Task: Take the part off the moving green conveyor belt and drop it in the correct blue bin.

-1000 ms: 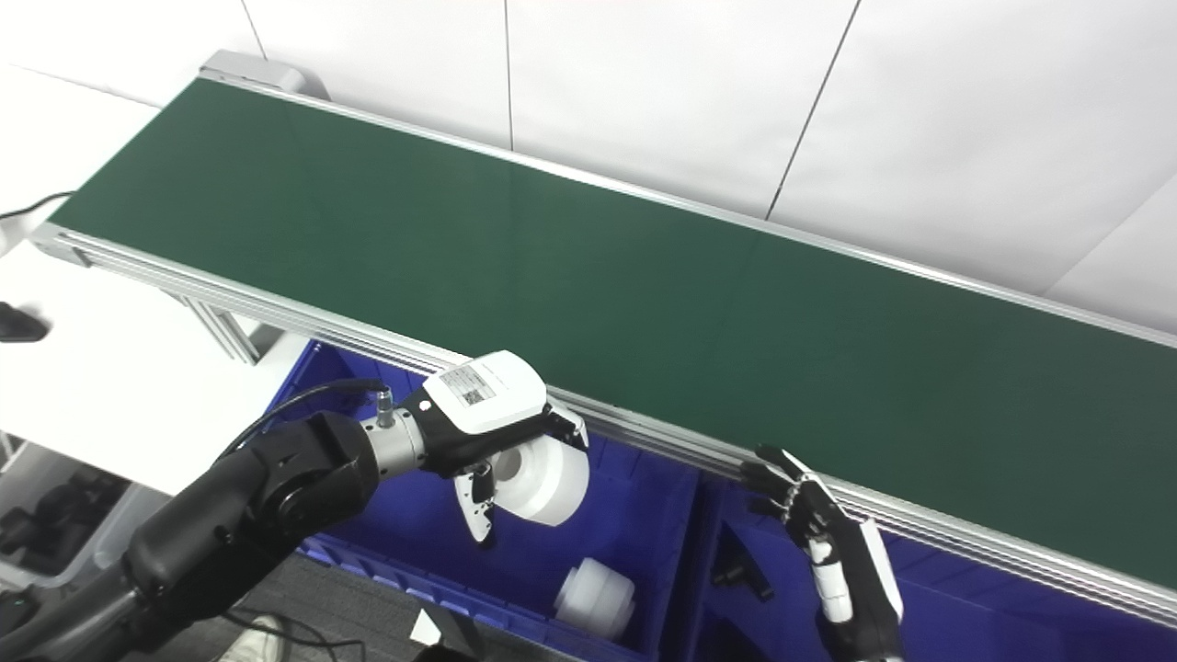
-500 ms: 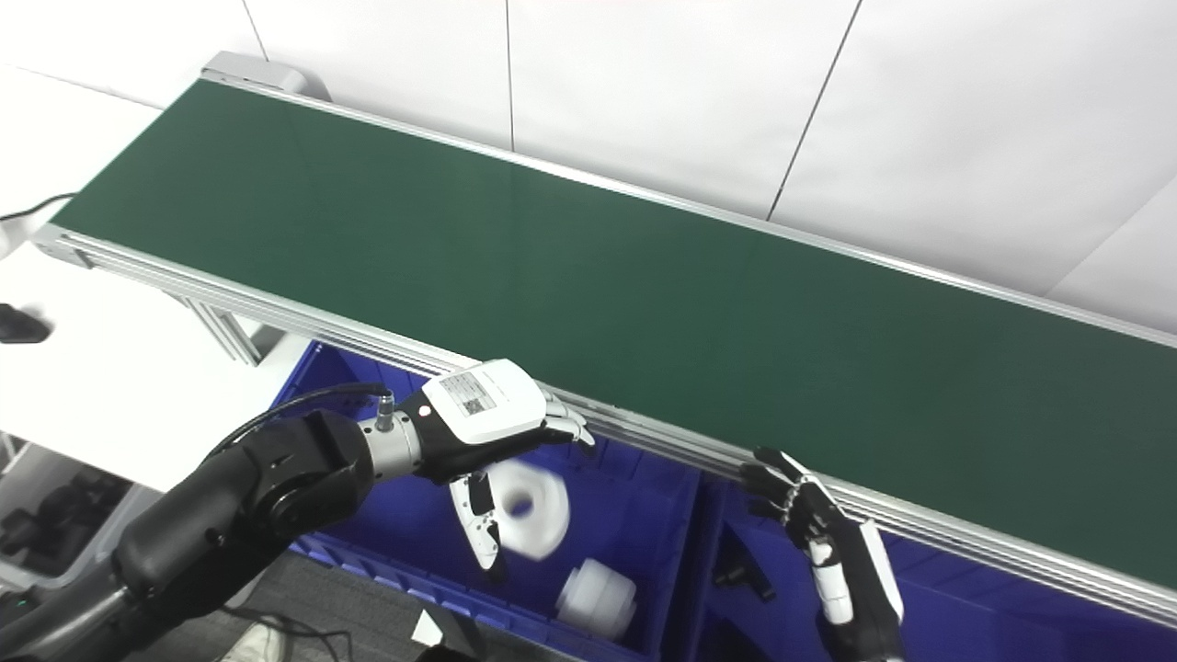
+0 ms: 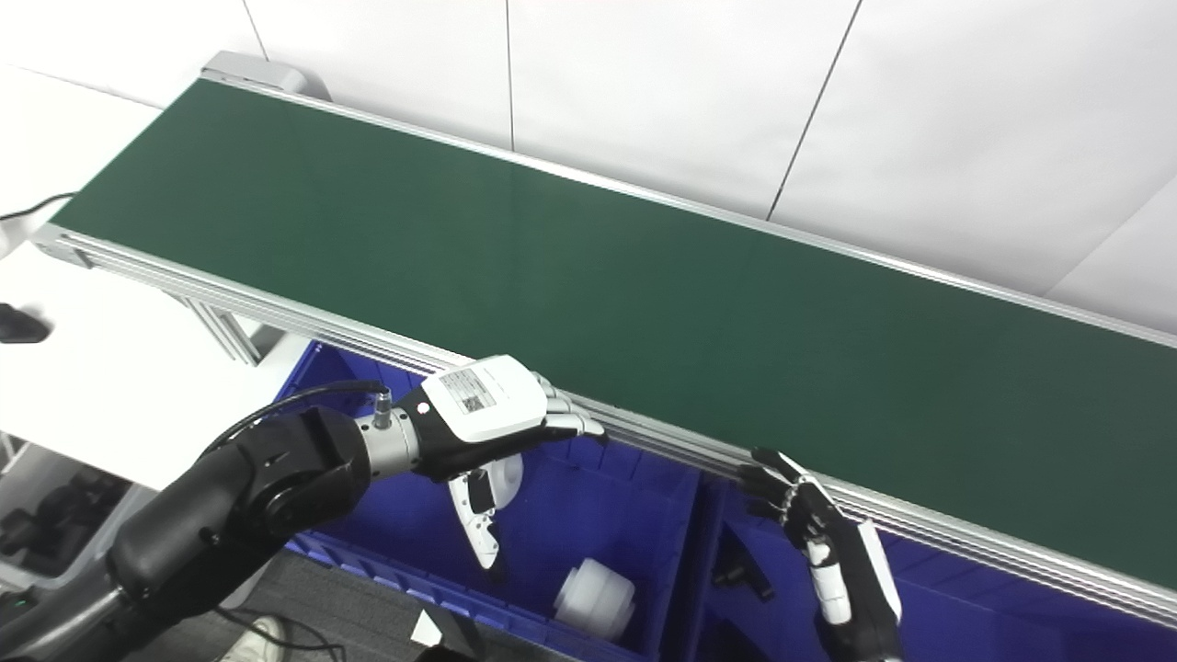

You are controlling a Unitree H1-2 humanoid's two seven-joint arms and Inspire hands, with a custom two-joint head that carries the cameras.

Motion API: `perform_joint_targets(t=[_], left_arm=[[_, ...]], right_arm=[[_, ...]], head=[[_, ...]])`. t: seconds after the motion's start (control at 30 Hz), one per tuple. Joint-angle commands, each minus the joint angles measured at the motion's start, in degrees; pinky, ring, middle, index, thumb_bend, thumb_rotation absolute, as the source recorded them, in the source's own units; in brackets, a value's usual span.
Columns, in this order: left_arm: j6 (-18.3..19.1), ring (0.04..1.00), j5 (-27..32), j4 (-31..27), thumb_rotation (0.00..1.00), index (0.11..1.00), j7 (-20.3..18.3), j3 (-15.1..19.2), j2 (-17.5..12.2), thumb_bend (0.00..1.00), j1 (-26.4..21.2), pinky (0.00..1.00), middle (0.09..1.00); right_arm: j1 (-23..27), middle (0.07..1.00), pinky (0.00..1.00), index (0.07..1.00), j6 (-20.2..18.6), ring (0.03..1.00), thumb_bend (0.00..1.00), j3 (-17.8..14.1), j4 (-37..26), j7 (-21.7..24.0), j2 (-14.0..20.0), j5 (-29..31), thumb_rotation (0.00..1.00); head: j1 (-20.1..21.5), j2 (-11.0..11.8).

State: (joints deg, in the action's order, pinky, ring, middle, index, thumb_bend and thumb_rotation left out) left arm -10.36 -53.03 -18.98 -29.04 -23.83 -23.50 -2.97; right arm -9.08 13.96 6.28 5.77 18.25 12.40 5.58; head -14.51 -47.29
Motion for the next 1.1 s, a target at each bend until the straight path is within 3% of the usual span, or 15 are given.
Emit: perform_joint_targets(t=[0.0,0.07,0.17,0.2,0.27,0.33,0.43,0.47,0.57,0.7,0.8,1.07], left_arm=[[-0.47,0.823,3.2,-3.01,0.54,0.849,2.89,1.35,1.37,1.0,-0.06,0.79,0.852],[0.6,0.816,7.66,-4.45,0.53,0.844,3.58,2.59,3.25,1.0,1.14,0.77,0.85],[12.09,0.843,26.44,-10.7,0.46,0.839,1.07,6.5,10.15,0.98,3.92,0.78,0.862],[15.34,0.854,32.36,-12.32,0.5,0.846,0.78,7.43,12.35,0.94,4.37,0.76,0.871],[17.58,0.86,40.93,-12.51,0.53,0.851,1.58,8.51,16.4,0.88,5.14,0.77,0.875],[16.63,0.856,45.05,-9.42,0.53,0.848,2.8,9.06,19.6,0.86,6.1,0.78,0.871],[12.8,0.87,44.71,-2.02,0.51,0.841,6.66,9.63,23.29,0.83,8.2,0.81,0.874],[10.15,0.882,44.29,1.44,0.52,0.853,8.84,9.93,24.52,0.77,9.01,0.8,0.888],[1.49,0.87,42.47,13.66,0.52,0.849,16.64,11.7,27.54,0.75,11.17,0.81,0.882],[-2.84,0.884,41.17,23.76,0.56,0.866,20.85,12.79,27.32,0.74,11.0,0.83,0.893],[-4.81,0.886,41.55,28.33,0.54,0.859,21.14,12.25,26.49,0.75,10.03,0.83,0.889],[-5.22,0.909,41.71,31.48,0.54,0.857,18.62,8.39,24.32,0.77,10.35,0.85,0.905]], right_arm=[[0.22,0.786,0.74,0.836,0.56,0.787,0.97,0.0,-1.85,0.3,0.19,0.22,1.0],[0.12,0.781,0.74,0.833,0.27,0.786,0.97,0.14,-2.2,0.06,0.06,-0.16,1.0],[0.12,0.789,0.75,0.829,-0.39,0.79,0.98,0.51,-2.88,-0.22,-0.2,-0.86,1.0],[0.21,0.79,0.75,0.83,-0.38,0.791,0.98,0.63,-2.82,-0.26,-0.31,-1.11,1.0],[0.38,0.789,0.75,0.836,-0.14,0.785,0.96,0.97,-2.51,-0.35,-0.74,-1.56,1.0],[0.45,0.788,0.75,0.839,0.19,0.778,0.96,1.38,-2.11,-0.56,-1.37,-2.08,1.0],[0.15,0.8,0.75,0.848,1.55,0.779,0.94,1.64,-1.57,-1.76,-2.79,-3.3,1.0],[-0.1,0.823,0.75,0.857,2.11,0.803,0.9,1.46,-1.65,-2.74,-3.51,-4.01,1.0],[-0.96,0.819,0.73,0.846,4.18,0.796,0.86,0.66,-1.43,-7.0,-6.34,-7.36,1.0],[-1.88,0.822,0.72,0.837,4.63,0.787,0.81,-0.35,-0.9,-12.11,-9.74,-10.42,1.0],[-2.26,0.834,0.73,0.837,5.44,0.791,0.79,-0.68,-0.21,-14.38,-11.28,-11.39,1.0],[-2.74,0.832,0.74,0.843,6.34,0.795,0.77,-0.09,1.22,-16.43,-12.3,-12.6,1.0]], head=[[0.98,-0.13],[2.33,-0.19],[5.38,-0.64],[6.32,-0.64],[7.91,-0.11],[9.45,0.57],[13.34,2.02],[13.34,2.02],[16.46,4.07],[18.11,6.46],[19.33,8.17],[21.2,10.29]])
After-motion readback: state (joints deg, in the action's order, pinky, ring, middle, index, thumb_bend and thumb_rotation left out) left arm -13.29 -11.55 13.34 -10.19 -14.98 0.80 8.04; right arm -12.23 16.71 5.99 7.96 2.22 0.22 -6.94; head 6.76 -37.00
